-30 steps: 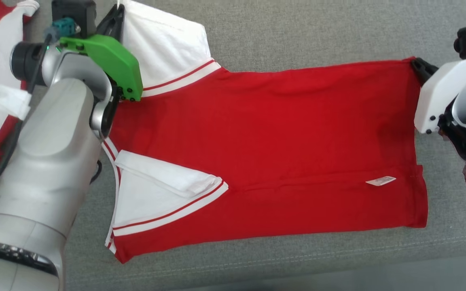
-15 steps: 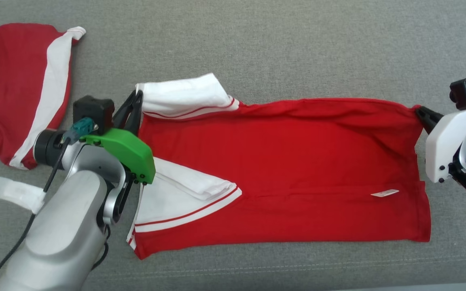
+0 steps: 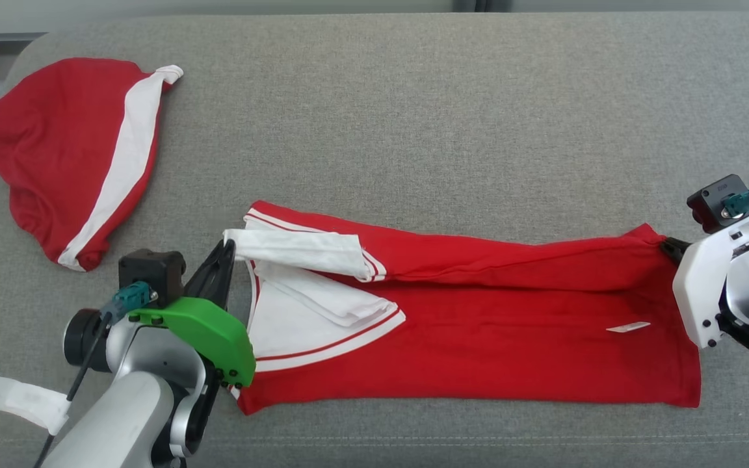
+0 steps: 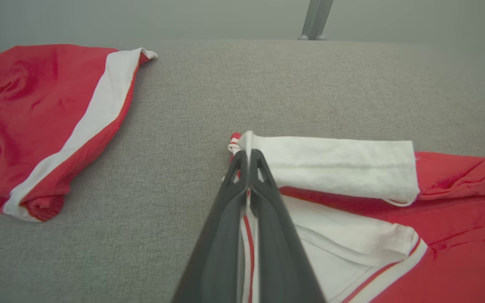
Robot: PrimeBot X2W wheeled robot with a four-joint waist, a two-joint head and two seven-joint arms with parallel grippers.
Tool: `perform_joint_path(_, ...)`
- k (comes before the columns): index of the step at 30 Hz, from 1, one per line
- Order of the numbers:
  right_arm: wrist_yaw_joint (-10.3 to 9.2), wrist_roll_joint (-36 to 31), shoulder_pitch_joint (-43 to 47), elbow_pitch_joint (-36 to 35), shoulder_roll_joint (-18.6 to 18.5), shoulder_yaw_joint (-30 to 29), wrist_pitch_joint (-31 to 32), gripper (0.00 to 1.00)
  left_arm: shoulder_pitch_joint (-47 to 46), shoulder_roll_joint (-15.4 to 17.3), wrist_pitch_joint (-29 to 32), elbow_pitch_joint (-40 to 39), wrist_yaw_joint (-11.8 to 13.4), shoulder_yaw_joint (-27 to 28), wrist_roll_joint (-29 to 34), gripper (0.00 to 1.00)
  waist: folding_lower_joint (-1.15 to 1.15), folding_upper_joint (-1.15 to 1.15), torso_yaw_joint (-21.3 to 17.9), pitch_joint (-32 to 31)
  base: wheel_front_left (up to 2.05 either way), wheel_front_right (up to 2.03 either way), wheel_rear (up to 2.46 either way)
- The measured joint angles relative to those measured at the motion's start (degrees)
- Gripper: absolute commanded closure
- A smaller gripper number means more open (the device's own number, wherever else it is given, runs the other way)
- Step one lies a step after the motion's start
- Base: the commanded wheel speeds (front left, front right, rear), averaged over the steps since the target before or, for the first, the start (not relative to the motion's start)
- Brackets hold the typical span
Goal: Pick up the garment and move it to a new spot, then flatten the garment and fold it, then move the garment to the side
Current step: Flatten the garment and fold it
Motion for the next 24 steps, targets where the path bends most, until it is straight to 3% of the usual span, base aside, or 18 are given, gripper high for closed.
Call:
perform_joint_path(9,0.0,3.25,3.31,-0.58,-0.88,-0.15,-1.36,1.0,3.05,-1.0,-0.51,-0.03,0.83,-0.37,-1.2,1.0,0.0,0.0,-0.52,-1.74,0.0,0.0,0.0)
perform_joint_path(14,0.0,1.11,3.89,-0.6,1.29,-4.37,-4.72,1.0,4.11,-1.05,-1.27,0.13,1.21,-0.05,-1.85,1.0,0.0,0.0,-1.75,-2.48,0.0,0.0,0.0)
perform_joint_path(24,0.0,1.7,6.99,-0.55,1.23,-1.7,-1.16,1.0,6.66,-0.55,-0.37,1.08,2.5,-0.16,-2.96,1.0,0.0,0.0,-1.68,-3.92,0.0,0.0,0.0)
